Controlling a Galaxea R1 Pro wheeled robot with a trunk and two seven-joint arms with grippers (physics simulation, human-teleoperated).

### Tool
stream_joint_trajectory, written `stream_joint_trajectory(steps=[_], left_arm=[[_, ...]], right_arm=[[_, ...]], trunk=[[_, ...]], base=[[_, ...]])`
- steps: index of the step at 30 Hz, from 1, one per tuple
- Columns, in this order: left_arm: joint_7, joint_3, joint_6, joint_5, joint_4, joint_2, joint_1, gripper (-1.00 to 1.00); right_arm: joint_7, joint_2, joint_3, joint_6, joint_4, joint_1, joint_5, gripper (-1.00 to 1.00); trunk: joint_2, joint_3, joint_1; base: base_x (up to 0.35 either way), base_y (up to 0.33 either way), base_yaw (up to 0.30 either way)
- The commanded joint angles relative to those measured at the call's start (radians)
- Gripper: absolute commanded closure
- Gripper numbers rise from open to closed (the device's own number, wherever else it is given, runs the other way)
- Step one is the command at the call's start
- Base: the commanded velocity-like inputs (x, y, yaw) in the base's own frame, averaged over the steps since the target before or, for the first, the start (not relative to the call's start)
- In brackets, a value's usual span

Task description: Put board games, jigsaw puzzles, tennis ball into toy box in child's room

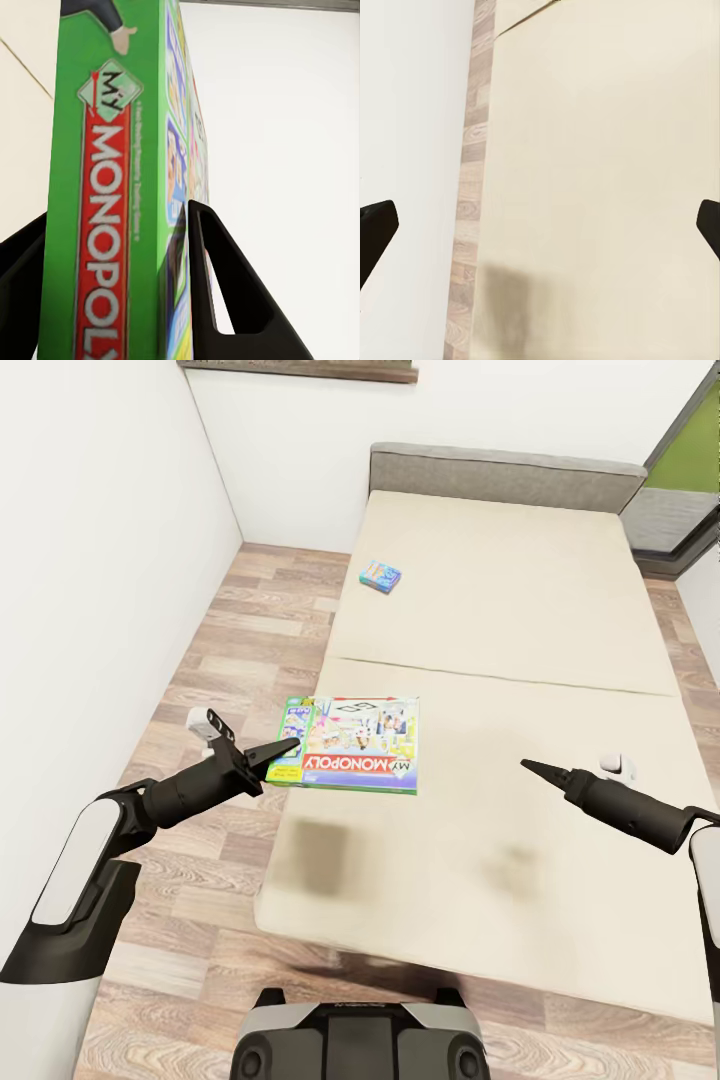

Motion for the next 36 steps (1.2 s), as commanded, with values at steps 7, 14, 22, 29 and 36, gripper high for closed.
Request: stream_joint_trajectory(steps=[7, 14, 22, 29, 36], left_arm=[[-0.001, -0.003, 0.001, -0.009, 0.001, -0.002, 0.000, 1.00], [0.002, -0.004, 0.001, -0.009, 0.001, -0.002, 0.000, 1.00], [0.004, -0.004, 0.001, -0.010, 0.001, -0.003, 0.000, 1.00], [0.005, -0.005, 0.001, -0.010, 0.001, -0.003, 0.000, 1.00], [0.005, -0.005, 0.000, -0.010, 0.001, -0.003, 0.000, 1.00]], right_arm=[[0.010, 0.002, -0.001, 0.004, 0.000, -0.001, 0.010, -1.00], [0.010, 0.000, -0.001, 0.004, 0.000, -0.001, 0.010, -1.00], [0.010, -0.001, -0.002, 0.004, 0.000, 0.000, 0.010, -1.00], [0.010, -0.001, -0.002, 0.004, 0.000, 0.000, 0.010, -1.00], [0.010, -0.001, -0.002, 0.004, 0.000, 0.000, 0.010, -1.00]], trunk=[[0.049, 0.033, -0.027], [0.098, 0.066, -0.054], [0.154, 0.104, -0.084], [0.203, 0.138, -0.111], [0.252, 0.171, -0.138]], base=[[0.000, 0.000, 0.000], [0.000, 0.000, 0.000], [0.000, 0.000, 0.000], [0.000, 0.000, 0.000], [0.000, 0.000, 0.000]])
